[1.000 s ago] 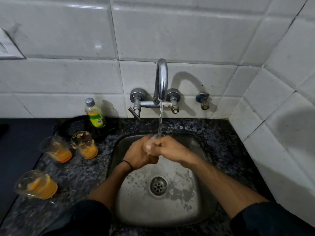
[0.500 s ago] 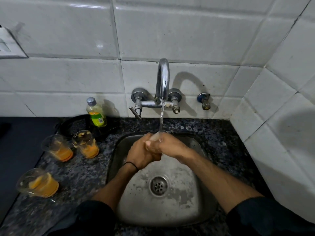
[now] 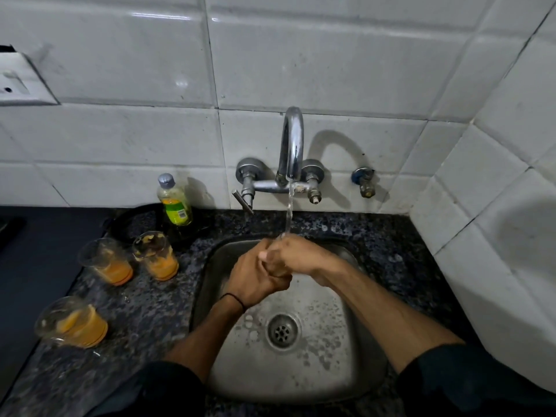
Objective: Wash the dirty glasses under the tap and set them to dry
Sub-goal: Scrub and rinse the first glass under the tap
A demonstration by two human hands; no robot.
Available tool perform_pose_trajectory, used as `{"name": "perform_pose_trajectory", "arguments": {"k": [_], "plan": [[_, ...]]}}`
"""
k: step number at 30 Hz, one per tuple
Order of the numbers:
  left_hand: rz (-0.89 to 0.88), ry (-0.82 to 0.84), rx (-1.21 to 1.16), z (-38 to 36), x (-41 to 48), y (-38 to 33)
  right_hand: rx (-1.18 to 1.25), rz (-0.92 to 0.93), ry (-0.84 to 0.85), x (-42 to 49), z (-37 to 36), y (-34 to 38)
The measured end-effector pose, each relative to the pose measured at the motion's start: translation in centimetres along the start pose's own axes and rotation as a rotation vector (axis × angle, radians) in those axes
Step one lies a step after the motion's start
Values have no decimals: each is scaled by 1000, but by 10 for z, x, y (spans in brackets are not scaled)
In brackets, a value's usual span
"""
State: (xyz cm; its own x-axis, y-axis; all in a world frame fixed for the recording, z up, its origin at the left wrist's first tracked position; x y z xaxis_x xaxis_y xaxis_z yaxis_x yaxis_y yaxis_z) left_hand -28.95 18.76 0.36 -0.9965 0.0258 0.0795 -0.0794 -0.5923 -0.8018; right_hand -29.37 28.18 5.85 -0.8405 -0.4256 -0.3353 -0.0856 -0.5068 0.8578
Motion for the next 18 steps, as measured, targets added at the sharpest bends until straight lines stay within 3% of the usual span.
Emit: {"name": "perform_pose_trajectory", "arguments": {"k": [3, 5, 7, 10, 13, 18], "plan": [[21, 200, -280, 1, -1, 4, -97, 163, 102, -10, 7, 10], [56, 288, -329, 3, -1, 8, -155, 223, 131, -14, 6, 7], [53, 190, -240, 11, 1, 8, -121, 184, 58, -10, 5, -4], [5, -9, 144, 21, 0, 3, 89, 79, -81, -1, 6, -14], [4, -16, 116, 15, -4, 4, 155, -14, -108, 5, 3, -20], [9, 314, -136, 13, 3, 11, -320, 315, -35, -6, -3, -3]]}}
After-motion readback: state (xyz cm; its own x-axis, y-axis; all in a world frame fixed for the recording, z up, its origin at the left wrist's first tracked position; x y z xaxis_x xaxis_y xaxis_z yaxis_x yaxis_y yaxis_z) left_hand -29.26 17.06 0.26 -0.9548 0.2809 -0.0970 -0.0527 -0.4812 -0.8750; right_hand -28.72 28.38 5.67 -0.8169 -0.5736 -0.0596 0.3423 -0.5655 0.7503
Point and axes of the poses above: each hand's wrist, its own x-axis towards the middle knuckle, its own z-axis out of the back of the hand, y = z × x, the point moved 7 cm from there along x, towards the middle knuckle, and after that the axes turned 3 degrees about -y, right-handed, at the moved point
